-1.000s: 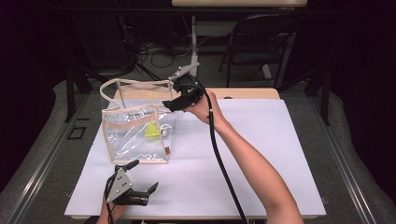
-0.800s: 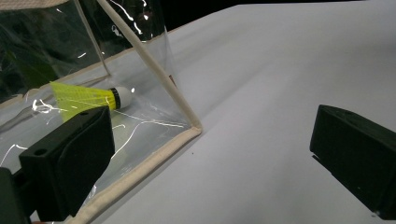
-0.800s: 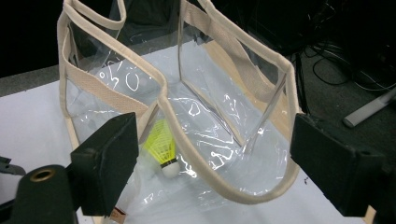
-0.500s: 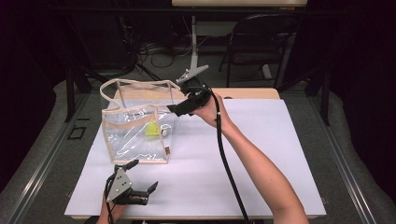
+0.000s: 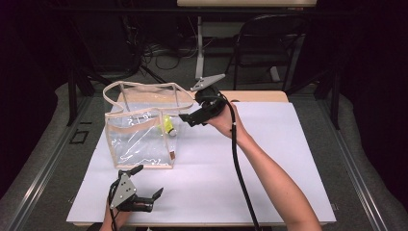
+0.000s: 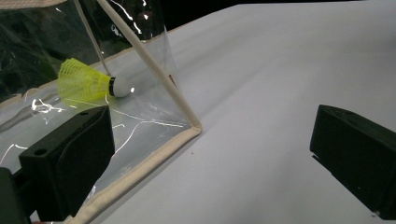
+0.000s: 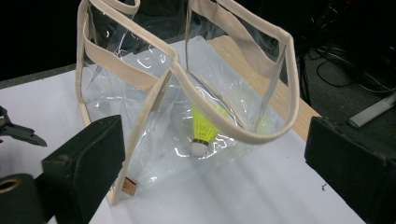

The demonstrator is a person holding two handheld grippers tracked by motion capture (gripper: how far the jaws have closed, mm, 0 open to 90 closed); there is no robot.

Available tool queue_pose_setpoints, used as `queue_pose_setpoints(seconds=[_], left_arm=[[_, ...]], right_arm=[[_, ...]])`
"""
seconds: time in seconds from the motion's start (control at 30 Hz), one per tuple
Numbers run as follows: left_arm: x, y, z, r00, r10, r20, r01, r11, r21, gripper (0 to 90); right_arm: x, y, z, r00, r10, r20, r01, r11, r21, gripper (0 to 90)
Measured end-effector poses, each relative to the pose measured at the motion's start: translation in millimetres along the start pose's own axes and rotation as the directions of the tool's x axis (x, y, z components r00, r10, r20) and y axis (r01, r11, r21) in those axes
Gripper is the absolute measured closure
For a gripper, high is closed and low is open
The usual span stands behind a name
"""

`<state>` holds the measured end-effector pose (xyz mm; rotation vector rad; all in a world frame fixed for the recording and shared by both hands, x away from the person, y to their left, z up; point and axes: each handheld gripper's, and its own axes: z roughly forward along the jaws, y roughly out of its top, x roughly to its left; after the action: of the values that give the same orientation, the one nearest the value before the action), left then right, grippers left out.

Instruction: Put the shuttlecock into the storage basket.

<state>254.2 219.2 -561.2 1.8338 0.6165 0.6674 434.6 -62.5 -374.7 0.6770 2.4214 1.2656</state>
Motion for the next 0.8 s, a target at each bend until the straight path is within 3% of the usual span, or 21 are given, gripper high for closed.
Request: queue_pose_setpoints(seconds=[0.8], left_arm=[[-0.8, -0.4, 1.1, 0.9999, 0.007, 0.007, -0.007, 1.0, 0.006, 0.1]], right_arm=[[-0.9, -48.5, -40.3, 0.9977, 0.002, 0.068, 0.001, 0.999, -0.036, 2.7]])
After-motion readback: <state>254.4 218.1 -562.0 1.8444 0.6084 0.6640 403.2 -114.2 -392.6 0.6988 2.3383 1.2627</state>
